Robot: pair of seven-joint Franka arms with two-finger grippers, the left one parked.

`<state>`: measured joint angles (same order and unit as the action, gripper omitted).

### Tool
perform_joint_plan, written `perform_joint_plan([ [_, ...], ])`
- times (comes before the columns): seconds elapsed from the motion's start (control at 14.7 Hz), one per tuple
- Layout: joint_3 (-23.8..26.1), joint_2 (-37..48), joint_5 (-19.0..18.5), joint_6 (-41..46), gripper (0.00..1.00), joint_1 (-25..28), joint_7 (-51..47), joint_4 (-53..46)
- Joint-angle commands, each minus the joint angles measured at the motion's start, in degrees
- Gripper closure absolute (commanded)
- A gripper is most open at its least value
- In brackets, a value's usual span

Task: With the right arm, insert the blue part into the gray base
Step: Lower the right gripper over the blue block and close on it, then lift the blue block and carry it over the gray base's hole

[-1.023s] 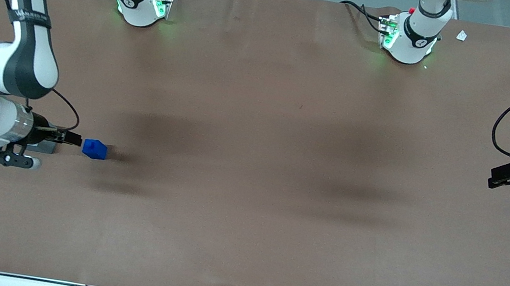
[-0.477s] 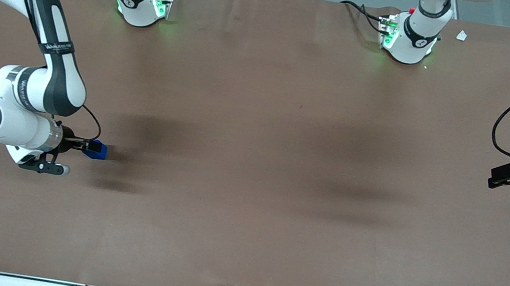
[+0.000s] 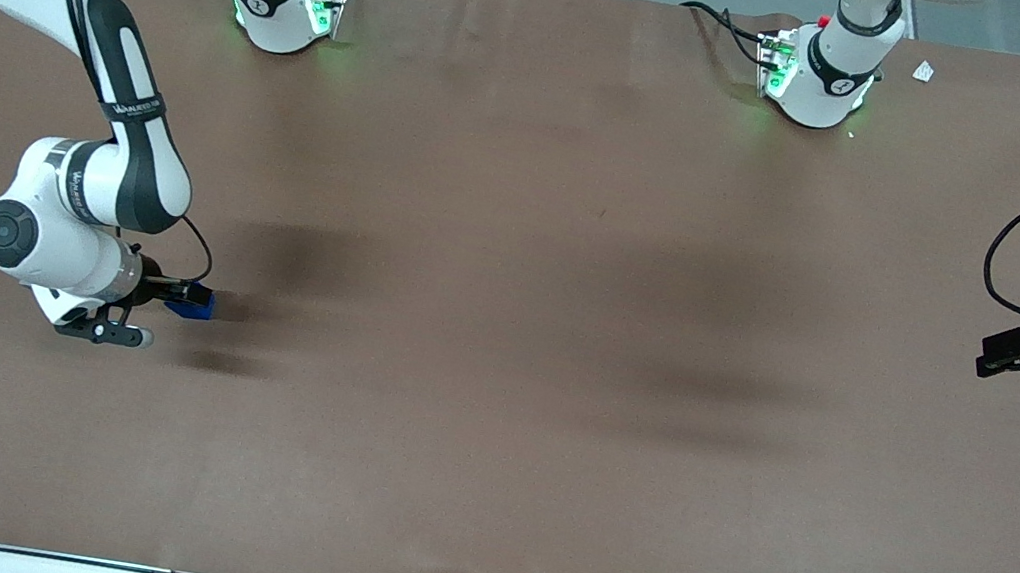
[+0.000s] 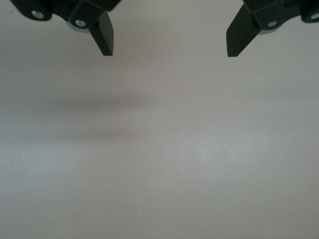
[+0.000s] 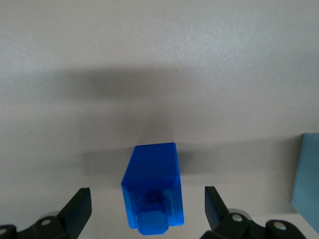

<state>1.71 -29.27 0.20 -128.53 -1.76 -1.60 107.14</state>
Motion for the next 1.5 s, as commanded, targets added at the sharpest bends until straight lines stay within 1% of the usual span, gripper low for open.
perform_joint_plan([
  [0.0, 0.4, 0.6, -1.0, -0.8, 0.01, -0.4, 0.3, 1.3],
  [0.07, 0.4, 0.5, -1.0, -0.8, 0.04, -0.4, 0.3, 1.3],
  [0.14, 0.4, 0.5, -1.2, -0.8, 0.09, -0.4, 0.3, 1.3],
  [0.48, 0.4, 0.5, -1.9, -0.8, 0.53, -0.4, 0.5, 1.7],
  [0.61, 0.3, 0.5, -2.1, -0.3, 0.67, -0.4, 0.5, 1.6],
  [0.75, 0.3, 0.6, -2.3, 0.6, 0.77, -0.5, 1.0, 1.1],
  [0.89, 0.1, 0.9, -2.3, 3.6, 0.83, -0.8, 1.0, -1.0],
  [0.95, 0.1, 1.1, -2.3, 5.8, 0.84, -1.3, 1.0, -2.9],
  [1.09, 0.1, 1.1, -2.3, 10.7, 0.84, -2.7, 1.0, -6.8],
  [1.3, 0.0, 1.6, -2.4, 13.5, 0.84, -4.6, 1.7, -10.9],
  [1.43, 0.1, 1.9, -2.3, 16.9, 0.84, -7.3, 3.7, -14.1],
])
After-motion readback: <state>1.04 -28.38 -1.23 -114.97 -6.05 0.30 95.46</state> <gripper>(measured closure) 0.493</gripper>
